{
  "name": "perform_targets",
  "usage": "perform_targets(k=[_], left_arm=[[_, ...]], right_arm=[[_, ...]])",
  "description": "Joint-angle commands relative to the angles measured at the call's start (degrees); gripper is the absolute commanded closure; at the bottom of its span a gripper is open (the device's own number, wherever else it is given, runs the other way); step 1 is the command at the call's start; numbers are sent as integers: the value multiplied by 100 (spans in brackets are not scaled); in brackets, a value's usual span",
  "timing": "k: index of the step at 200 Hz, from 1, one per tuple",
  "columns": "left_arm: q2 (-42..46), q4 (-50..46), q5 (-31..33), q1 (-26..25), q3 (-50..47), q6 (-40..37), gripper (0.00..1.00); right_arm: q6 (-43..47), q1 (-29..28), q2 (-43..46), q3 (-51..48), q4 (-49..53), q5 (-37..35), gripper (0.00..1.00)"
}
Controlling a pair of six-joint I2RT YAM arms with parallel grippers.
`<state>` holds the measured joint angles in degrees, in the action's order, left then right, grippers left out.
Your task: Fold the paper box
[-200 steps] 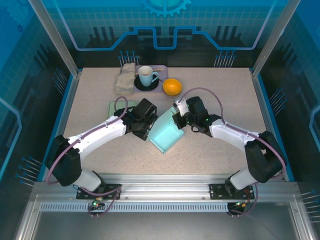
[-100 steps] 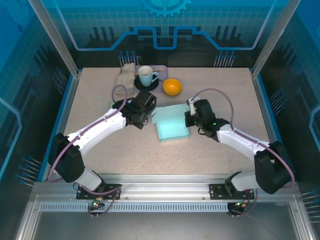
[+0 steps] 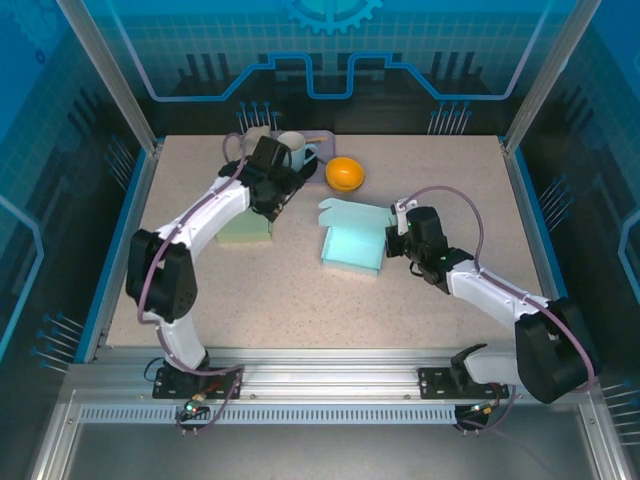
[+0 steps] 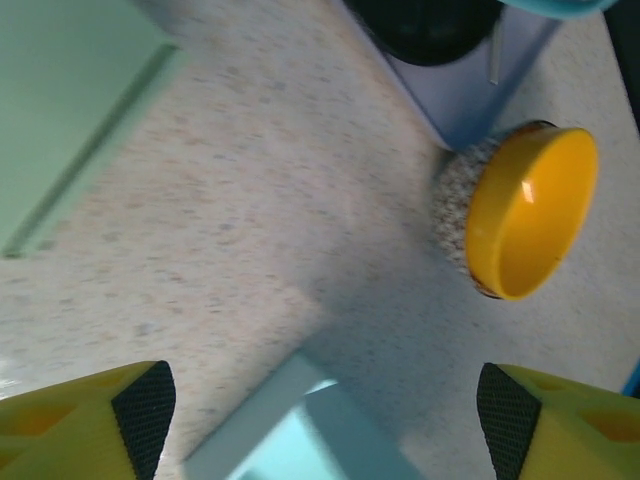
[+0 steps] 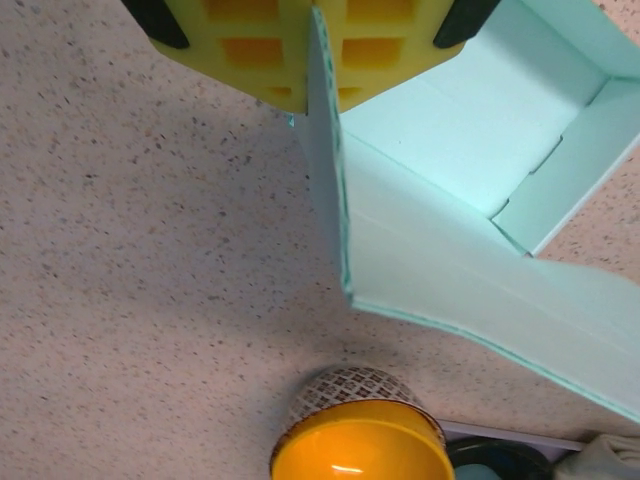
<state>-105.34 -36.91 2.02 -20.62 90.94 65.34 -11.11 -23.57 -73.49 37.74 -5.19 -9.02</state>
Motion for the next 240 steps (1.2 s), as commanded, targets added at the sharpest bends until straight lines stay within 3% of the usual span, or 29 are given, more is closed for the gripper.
perform_targets(k=[1, 98, 140, 185, 240], left_arm=[[-353, -29, -500, -27, 605, -114, 16], [-958, -86, -1008, -952, 370, 1214, 15], [-979, -108, -810, -1198, 623, 1394, 16], [-991, -63, -656, -1391, 519, 1258, 44], [-737, -397, -137, -1556, -130, 518, 46]], right_arm=[[267, 63, 55, -145, -342, 312, 100], [-97, -74, 10, -132, -184, -19, 100], [-163, -359, -60, -144, -243, -172, 100], [-222, -603, -116, -236, -258, -221, 100], [-669, -694, 64, -492, -210, -181, 100]])
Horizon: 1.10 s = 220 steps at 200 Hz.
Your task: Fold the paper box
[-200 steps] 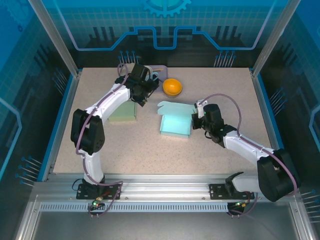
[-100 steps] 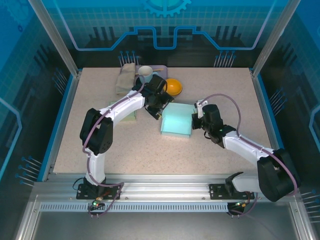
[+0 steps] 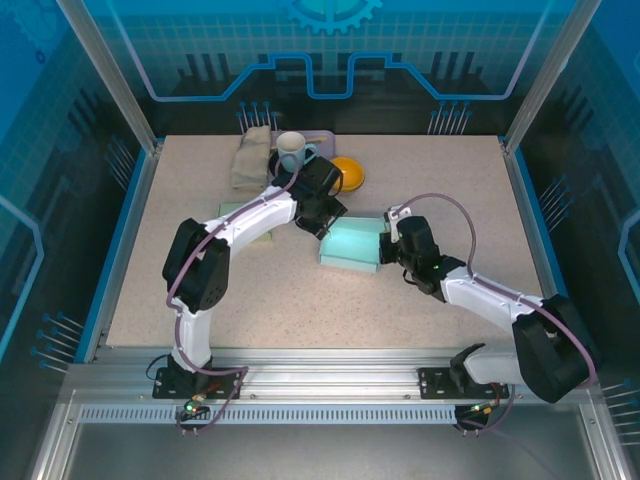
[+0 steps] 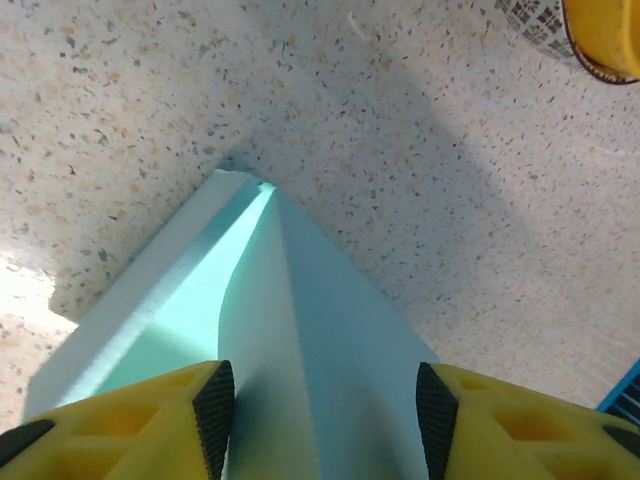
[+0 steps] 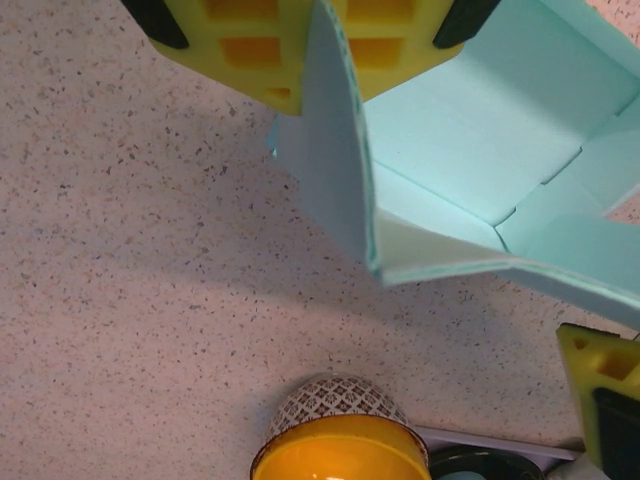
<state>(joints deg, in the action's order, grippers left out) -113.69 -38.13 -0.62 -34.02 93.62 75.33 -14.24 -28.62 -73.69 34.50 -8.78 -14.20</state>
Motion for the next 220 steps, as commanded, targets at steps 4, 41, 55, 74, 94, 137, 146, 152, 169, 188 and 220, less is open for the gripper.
perform_targets(k=[4, 41, 55, 74, 94, 137, 146, 152, 169, 188, 220], left_arm=[[126, -284, 141, -219, -453, -509, 45], [311, -386, 284, -212, -565, -705, 44], [343, -403, 328, -219, -540, -757, 44], [384, -451, 408, -217, -512, -812, 44], [433, -458, 455, -218, -559, -836, 43], [512, -417, 523, -219, -747, -888, 43], [531, -420, 547, -215, -778, -891, 43], [534, -417, 554, -219, -799, -893, 43], [559, -415, 571, -211, -812, -923, 43], [558, -448, 597, -216, -745, -967, 43], [515, -587, 622, -207, -494, -1036, 40]], right_arm=[[-419, -189, 109, -172, 160, 366, 100], [-862, -257, 327, -55, 302, 427, 100], [-995, -275, 406, 77, 446, 427, 100], [-1159, -284, 426, 316, 785, 417, 100], [-1397, -321, 374, 422, 1002, 372, 100], [-2284, -358, 322, 347, 968, 512, 100], [-2422, -379, 312, 387, 1012, 531, 100], [-2499, -380, 295, 416, 1039, 547, 100], [-2705, -381, 243, 501, 1101, 633, 100], [-2736, -407, 185, 628, 1130, 684, 100], [-2093, -484, 34, 999, 1441, 523, 93]])
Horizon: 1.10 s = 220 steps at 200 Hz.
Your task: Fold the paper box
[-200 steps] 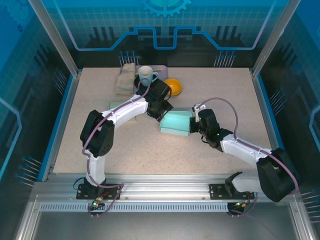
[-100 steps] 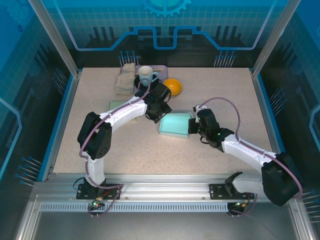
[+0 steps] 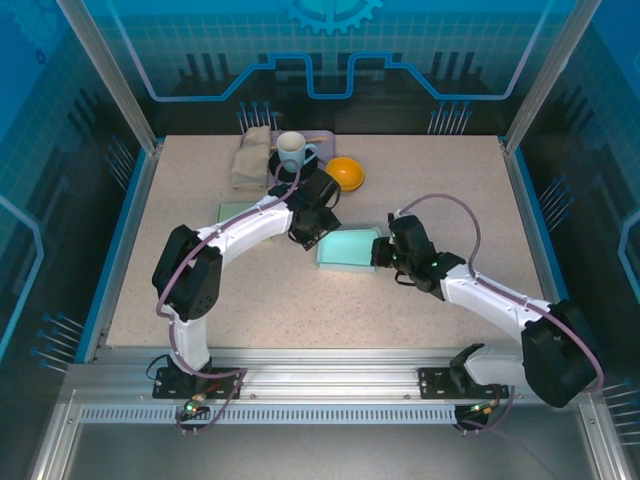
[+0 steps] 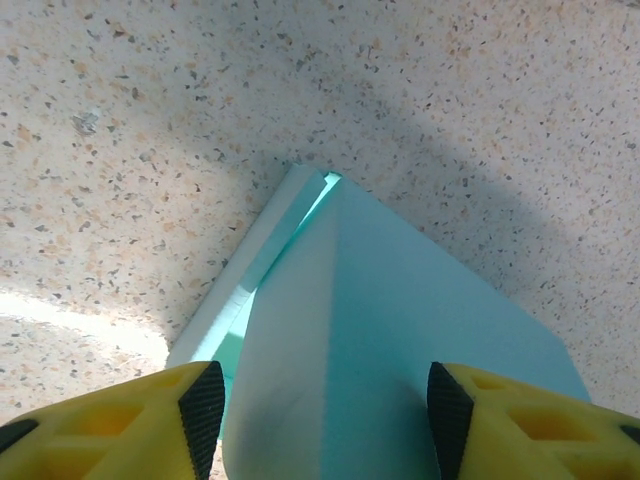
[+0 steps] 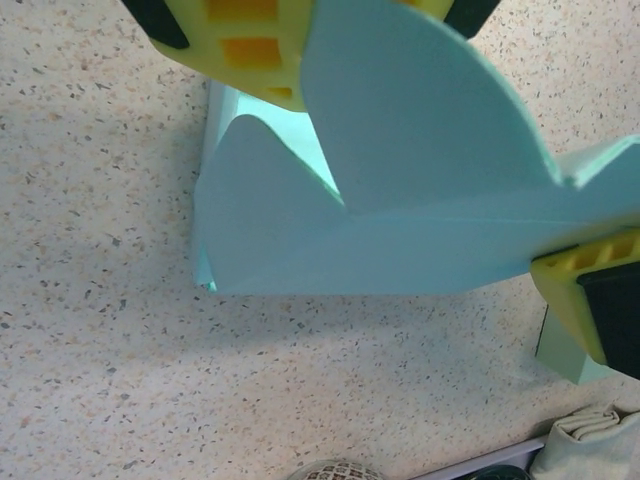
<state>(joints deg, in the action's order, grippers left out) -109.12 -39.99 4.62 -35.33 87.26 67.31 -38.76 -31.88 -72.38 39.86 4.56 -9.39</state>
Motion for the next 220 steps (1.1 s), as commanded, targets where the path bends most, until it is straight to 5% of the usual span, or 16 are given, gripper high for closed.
perform_targets(k=[1, 79, 148, 220], left_arm=[[58, -407, 99, -77, 151, -239, 40], [-30, -492, 31, 148, 338, -174, 39], [-109, -519, -4, 163, 454, -153, 39], [-232, -521, -110, 158, 486, -100, 38]], right_arm=[[400, -164, -99, 480, 125, 29, 92], [2993, -1, 206, 679, 1178, -37, 59], [3396, 753, 514, 574, 1791, 726, 47], [3771, 981, -253, 593, 899, 1337, 49]])
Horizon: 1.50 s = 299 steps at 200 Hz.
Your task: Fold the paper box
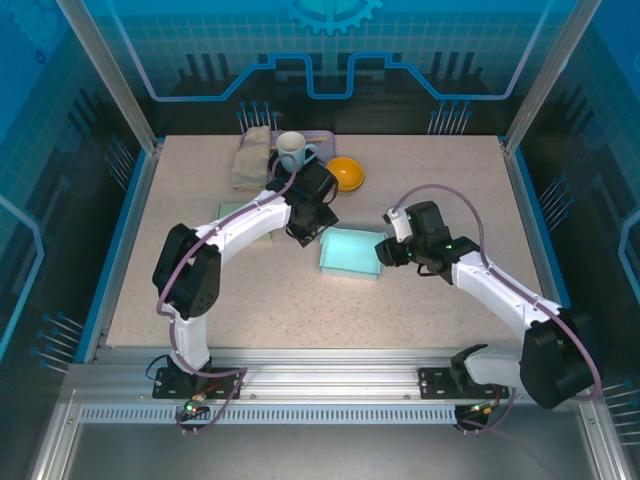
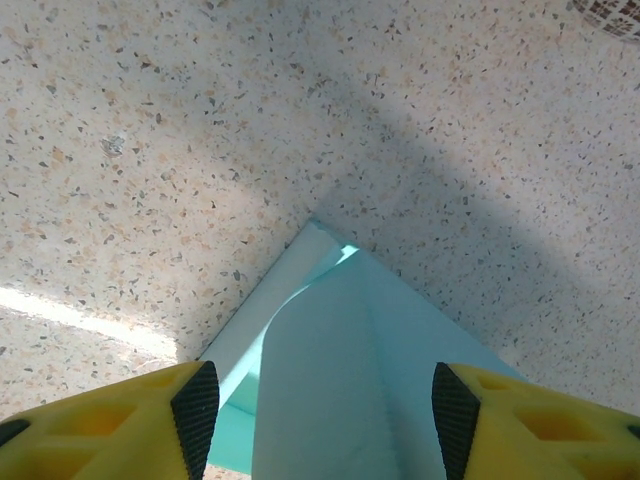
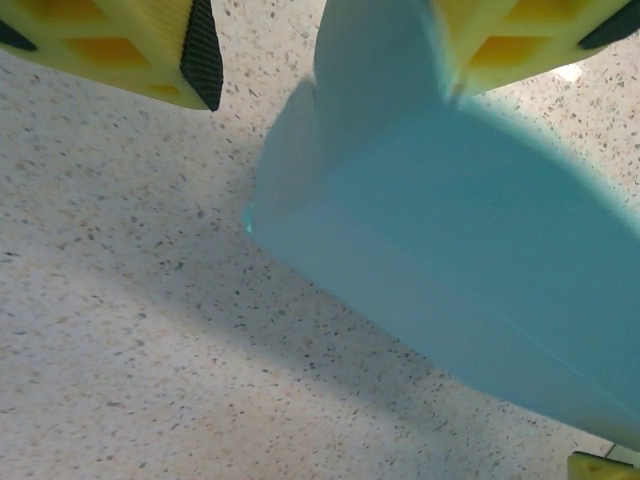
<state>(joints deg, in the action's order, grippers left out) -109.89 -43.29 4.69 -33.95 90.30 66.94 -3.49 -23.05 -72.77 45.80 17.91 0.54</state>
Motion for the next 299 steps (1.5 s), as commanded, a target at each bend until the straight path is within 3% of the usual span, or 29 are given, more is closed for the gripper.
perform_targets(k=[1, 29, 72, 111, 195, 245, 299], left_arm=[[-156, -185, -117, 25, 181, -60, 38], [-197, -132, -206, 14, 222, -6, 38], [-340, -119, -431, 12, 511, 55, 38], [-358, -18, -552, -55, 611, 201, 38], [-393, 154, -662, -223, 602, 870, 38], [-302, 285, -583, -399, 436, 1382, 36], [-173, 592, -615, -533, 123, 1794, 36]], right_arm=[[243, 99, -221, -1, -446, 352, 49], [173, 96, -460, 55, -647, 327, 53], [-357, 143, -575, 118, -709, 152, 76], [-827, 151, -601, 341, -615, -20, 83], [-2441, -121, -745, 825, -353, -268, 85], [-2560, -662, -765, 706, -383, -914, 85], [-2609, -856, -778, 500, -495, -996, 85]])
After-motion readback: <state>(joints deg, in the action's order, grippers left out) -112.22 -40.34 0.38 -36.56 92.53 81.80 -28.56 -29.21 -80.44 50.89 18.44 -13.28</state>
